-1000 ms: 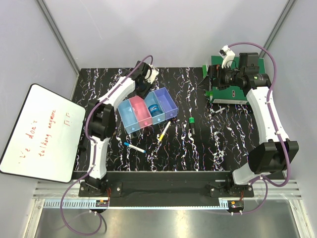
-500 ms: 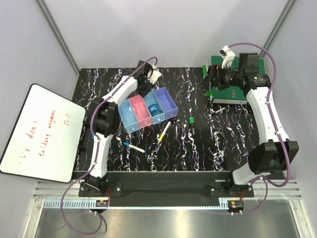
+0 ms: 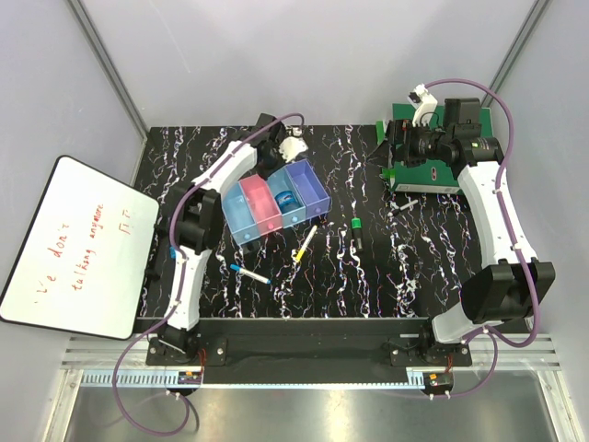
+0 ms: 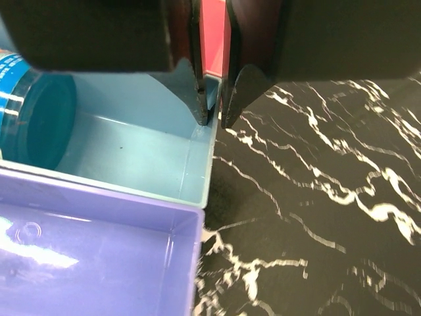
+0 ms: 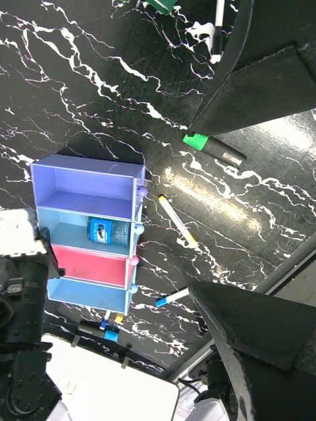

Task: Sort the stationery into containers
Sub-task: Move the storage box to the center of the board.

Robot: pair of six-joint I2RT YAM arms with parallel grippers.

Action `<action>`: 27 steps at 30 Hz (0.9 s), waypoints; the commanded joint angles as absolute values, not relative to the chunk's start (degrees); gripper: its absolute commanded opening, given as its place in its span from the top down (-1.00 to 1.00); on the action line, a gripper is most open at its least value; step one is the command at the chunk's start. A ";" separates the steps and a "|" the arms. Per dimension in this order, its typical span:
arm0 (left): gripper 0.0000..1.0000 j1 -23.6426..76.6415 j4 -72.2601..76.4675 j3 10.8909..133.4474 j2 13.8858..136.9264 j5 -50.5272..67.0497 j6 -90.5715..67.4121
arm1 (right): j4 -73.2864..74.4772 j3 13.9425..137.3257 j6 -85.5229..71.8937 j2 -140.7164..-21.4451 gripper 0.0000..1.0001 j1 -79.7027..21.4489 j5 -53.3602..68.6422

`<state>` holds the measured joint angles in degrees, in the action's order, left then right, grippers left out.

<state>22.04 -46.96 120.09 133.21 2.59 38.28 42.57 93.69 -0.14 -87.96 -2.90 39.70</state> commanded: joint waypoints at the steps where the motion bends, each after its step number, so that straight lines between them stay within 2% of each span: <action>1: 0.89 24.87 -43.68 122.34 133.51 8.08 46.31 | 39.90 93.69 -1.23 -85.52 -1.00 -3.25 39.55; 13: 0.91 33.04 -40.43 123.57 135.00 10.28 51.50 | 39.82 92.55 -1.05 -84.64 -1.00 -3.25 38.85; 21: 0.92 32.87 -37.80 131.91 141.49 5.19 51.33 | 39.90 91.58 -0.97 -83.76 -1.00 -3.25 38.85; 27: 0.93 31.91 -35.77 131.58 142.47 3.60 51.86 | 39.82 90.97 -0.97 -83.58 -1.00 -3.25 39.02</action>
